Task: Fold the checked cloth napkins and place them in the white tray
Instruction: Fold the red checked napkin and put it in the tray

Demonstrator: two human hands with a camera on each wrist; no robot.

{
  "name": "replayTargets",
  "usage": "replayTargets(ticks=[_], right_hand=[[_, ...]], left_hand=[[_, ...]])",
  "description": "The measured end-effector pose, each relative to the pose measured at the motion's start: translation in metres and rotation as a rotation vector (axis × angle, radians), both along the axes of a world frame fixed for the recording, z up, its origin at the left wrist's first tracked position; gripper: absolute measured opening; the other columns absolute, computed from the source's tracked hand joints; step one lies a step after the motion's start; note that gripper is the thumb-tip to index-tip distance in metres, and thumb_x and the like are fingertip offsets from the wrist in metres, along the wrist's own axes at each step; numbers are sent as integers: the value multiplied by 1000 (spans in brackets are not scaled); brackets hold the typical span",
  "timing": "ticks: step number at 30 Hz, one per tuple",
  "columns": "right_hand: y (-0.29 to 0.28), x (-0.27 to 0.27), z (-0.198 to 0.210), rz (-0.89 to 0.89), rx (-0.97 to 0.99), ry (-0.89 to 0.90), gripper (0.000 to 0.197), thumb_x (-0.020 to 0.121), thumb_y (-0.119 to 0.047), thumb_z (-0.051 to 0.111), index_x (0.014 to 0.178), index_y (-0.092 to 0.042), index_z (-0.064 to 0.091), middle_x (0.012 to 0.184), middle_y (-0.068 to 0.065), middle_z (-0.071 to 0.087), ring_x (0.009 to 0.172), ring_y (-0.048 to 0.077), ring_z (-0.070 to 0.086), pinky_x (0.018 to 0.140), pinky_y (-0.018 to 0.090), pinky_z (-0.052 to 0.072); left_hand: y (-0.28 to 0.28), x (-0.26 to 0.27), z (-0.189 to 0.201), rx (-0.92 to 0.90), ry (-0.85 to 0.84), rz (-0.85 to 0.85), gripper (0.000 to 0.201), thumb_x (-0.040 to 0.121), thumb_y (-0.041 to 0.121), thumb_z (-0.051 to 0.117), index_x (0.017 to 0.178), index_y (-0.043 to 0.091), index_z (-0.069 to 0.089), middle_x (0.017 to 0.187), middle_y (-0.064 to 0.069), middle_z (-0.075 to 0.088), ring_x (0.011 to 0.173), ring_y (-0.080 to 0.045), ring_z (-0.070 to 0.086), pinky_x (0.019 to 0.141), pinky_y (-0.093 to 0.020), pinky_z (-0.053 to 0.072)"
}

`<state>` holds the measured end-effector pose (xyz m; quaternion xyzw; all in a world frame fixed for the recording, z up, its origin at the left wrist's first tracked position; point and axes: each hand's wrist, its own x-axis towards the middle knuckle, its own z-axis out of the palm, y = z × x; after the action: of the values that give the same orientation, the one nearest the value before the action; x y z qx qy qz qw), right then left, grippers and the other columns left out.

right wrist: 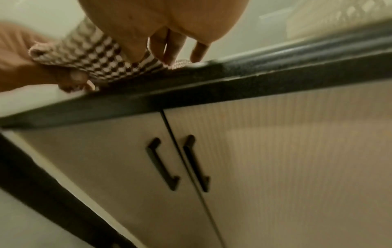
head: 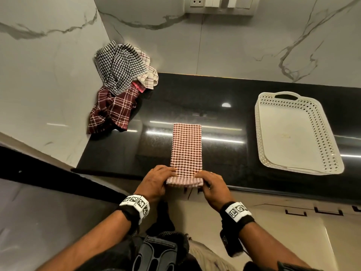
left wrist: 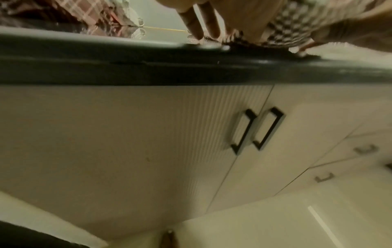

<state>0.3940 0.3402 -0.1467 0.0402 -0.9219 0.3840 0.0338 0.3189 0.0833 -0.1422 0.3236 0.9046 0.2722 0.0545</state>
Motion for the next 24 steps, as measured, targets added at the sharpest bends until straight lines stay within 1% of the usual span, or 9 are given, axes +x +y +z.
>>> replayTargets(ticks=[3, 5, 9, 13, 17, 19, 21, 22, 24], right_hand=[[-10, -11, 24, -183, -269, -138, 15, 98, -22, 57, 108, -24, 69, 101, -12, 71, 92, 1, 65, 83, 25, 53], [-17, -23, 34, -275, -328, -190, 11, 99, -26, 58, 103, -22, 68, 93, -14, 70, 86, 0, 64, 76, 22, 53], [-24, -45, 30, -400, -237, -288, 18, 100, -32, 54, 97, -17, 63, 88, -6, 68, 80, 9, 63, 76, 37, 54], [-27, -57, 28, -412, -81, -341, 25, 101, -39, 48, 90, -18, 54, 85, 1, 67, 75, 18, 62, 70, 41, 53], [-30, -68, 24, -451, 26, -384, 24, 101, -42, 45, 97, -18, 48, 86, 6, 66, 78, 29, 64, 69, 42, 51], [-31, -70, 27, -500, 4, -373, 25, 101, -41, 46, 109, -18, 48, 94, 8, 67, 86, 31, 64, 73, 41, 50], [-32, -64, 32, -534, -30, -322, 37, 101, -40, 48, 128, -15, 46, 114, 8, 62, 100, 28, 61, 85, 42, 51], [-33, -58, 34, -521, 10, -259, 42, 100, -38, 49, 134, -13, 44, 123, 8, 57, 108, 26, 57, 91, 43, 49], [-38, -48, 39, -390, 192, -114, 46, 98, -33, 51, 139, -15, 41, 135, 6, 49, 122, 25, 47, 102, 45, 41]], left_hand=[[9, -5, 14, 124, -220, 191, 25, 89, 29, 50, 112, 24, 60, 99, 0, 66, 91, -19, 63, 83, -41, 52], [18, -16, 22, 156, -304, 273, 23, 97, 34, 47, 110, 19, 58, 92, -4, 69, 83, -22, 65, 75, -40, 52], [34, -39, 23, 90, -364, 397, 21, 101, 37, 50, 96, 16, 56, 87, -5, 67, 80, -23, 63, 70, -36, 49], [40, -50, 23, 23, -391, 420, 23, 101, 37, 49, 96, 16, 55, 91, -5, 65, 82, -23, 61, 72, -34, 47], [42, -54, 20, -20, -377, 445, 24, 100, 39, 50, 98, 16, 55, 95, -9, 68, 86, -29, 63, 76, -39, 51], [44, -54, 26, -15, -359, 460, 24, 99, 40, 51, 101, 17, 51, 97, -9, 67, 89, -31, 64, 76, -39, 51], [43, -52, 31, 0, -355, 468, 28, 99, 41, 50, 110, 16, 45, 105, -9, 64, 94, -31, 63, 79, -39, 49], [42, -50, 33, 10, -301, 451, 32, 98, 41, 50, 115, 15, 43, 109, -8, 61, 96, -29, 61, 80, -39, 48], [41, -44, 33, 15, -22, 298, 36, 95, 37, 51, 122, 13, 46, 116, -7, 56, 100, -26, 56, 85, -43, 49]])
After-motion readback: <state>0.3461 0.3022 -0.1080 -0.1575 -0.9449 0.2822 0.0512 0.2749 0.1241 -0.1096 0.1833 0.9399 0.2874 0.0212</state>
